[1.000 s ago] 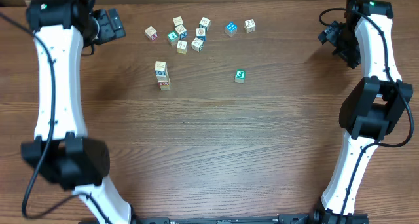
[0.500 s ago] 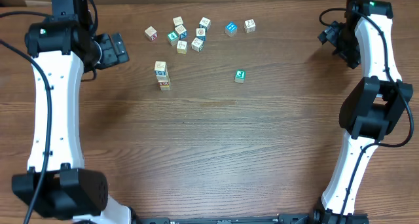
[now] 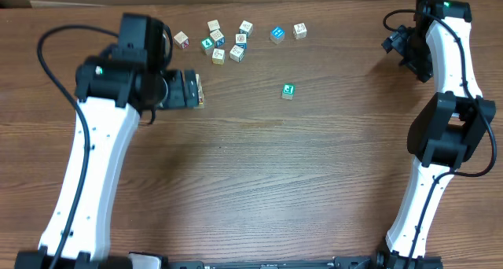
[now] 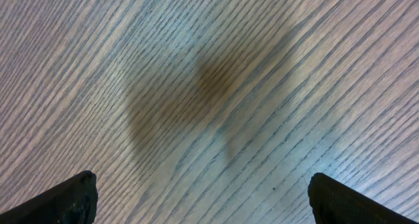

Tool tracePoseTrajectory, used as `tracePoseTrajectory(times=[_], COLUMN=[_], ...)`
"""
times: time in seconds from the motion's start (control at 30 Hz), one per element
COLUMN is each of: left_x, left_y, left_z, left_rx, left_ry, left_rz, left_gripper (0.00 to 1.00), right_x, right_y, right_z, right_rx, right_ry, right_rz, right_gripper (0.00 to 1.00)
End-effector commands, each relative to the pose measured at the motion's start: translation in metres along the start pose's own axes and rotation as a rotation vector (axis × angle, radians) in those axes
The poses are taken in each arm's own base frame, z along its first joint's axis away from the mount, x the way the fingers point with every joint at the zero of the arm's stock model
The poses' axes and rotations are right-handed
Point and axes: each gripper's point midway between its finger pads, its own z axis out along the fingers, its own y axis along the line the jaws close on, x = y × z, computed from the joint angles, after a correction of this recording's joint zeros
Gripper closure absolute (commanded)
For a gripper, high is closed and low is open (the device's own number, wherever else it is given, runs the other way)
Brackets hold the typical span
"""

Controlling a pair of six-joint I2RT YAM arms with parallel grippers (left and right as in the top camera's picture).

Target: Form a tower

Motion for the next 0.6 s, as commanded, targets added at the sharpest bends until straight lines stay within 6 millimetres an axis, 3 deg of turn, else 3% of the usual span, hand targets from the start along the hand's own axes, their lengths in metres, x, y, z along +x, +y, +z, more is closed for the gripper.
tracePoseTrajectory(times=[0.0,0.1,0.23,0.57], left_x=[0.03,0.06,0.08,0.085], left_y=[0.01,0.019,0.025,0.025], left_z=[-0.012,-0.011,-0.011,0.004], left_rx=[-0.006,-0.014,-0.017,-0.035], left_ry=[-0.002,0.023,0.034,0.095], left_rz=[-0.009,-0.007,-0.007,-0.003], left_gripper=[0.0,0.01,0.0,0.0], right_x=[-0.01,-0.01,-0.01,-0.01], right_y=[0.001,0.001,0.001,0.001], right_z=[-0.026,-0.026,-0.026,-0.026], right_rx=[-0.033,-0.032,-0.033,-0.032], right_ry=[-0.047,-0.047,-0.047,-0.047], right_rz=[0.009,0.009,0.009,0.009], right_gripper=[0.0,0.0,0.0,0.0])
